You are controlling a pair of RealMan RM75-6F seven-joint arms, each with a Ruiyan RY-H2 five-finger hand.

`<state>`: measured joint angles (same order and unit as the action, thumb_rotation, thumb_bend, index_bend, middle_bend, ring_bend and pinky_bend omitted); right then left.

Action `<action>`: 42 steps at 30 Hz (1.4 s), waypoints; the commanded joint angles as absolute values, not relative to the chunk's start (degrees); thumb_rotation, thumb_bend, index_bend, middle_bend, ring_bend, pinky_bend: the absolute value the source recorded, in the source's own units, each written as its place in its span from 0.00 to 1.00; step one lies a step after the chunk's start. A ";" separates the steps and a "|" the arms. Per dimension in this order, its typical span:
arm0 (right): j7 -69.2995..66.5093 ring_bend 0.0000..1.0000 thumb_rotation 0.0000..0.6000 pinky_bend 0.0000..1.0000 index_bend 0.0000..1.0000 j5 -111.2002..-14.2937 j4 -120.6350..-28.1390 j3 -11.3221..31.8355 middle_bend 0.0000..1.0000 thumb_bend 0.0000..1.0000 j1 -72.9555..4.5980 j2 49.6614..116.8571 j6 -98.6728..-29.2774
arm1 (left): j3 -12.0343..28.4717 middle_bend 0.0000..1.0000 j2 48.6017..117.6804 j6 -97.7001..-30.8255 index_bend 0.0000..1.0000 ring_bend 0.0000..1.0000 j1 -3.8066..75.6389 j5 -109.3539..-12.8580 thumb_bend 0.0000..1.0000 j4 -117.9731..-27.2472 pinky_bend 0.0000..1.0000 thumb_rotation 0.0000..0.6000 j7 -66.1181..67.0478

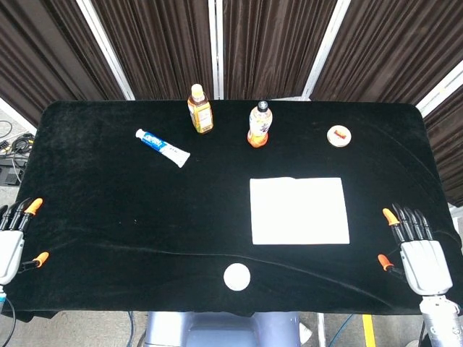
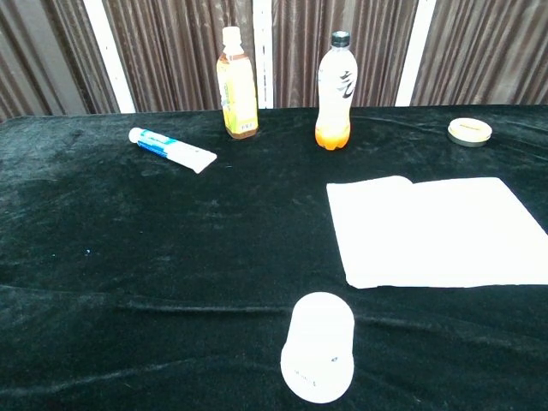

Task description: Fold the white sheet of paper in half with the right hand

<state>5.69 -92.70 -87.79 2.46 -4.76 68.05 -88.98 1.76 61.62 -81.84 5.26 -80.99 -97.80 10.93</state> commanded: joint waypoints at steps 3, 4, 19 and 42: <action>5.67 0.00 1.00 0.00 0.00 -92.73 -88.01 2.25 0.00 0.11 -5.30 68.47 -87.82 | 1.74 0.00 61.22 -83.00 0.00 0.00 4.66 -81.38 0.17 -98.14 0.00 1.00 10.23; 5.68 0.00 1.00 0.00 0.00 -92.68 -88.31 2.28 0.00 0.11 -5.46 68.53 -87.57 | 1.76 0.00 61.17 -83.08 0.00 0.00 4.62 -81.38 0.17 -98.19 0.00 1.00 10.14; 20.96 0.00 1.00 0.00 0.00 -88.98 -102.00 3.61 0.00 0.11 -13.26 80.14 -74.75 | 2.28 0.00 60.98 -83.07 0.00 0.00 4.71 -80.85 0.17 -98.06 0.00 1.00 9.65; 25.90 0.00 1.00 0.00 0.00 -79.72 -88.22 7.69 0.00 0.11 -18.85 101.83 -71.24 | 2.67 0.00 61.31 -82.12 0.00 0.00 5.22 -79.73 0.17 -97.79 0.00 1.00 9.97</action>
<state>25.84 -80.41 -89.08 7.27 -18.40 101.18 -71.64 2.68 61.31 -82.12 5.21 -79.72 -97.80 9.96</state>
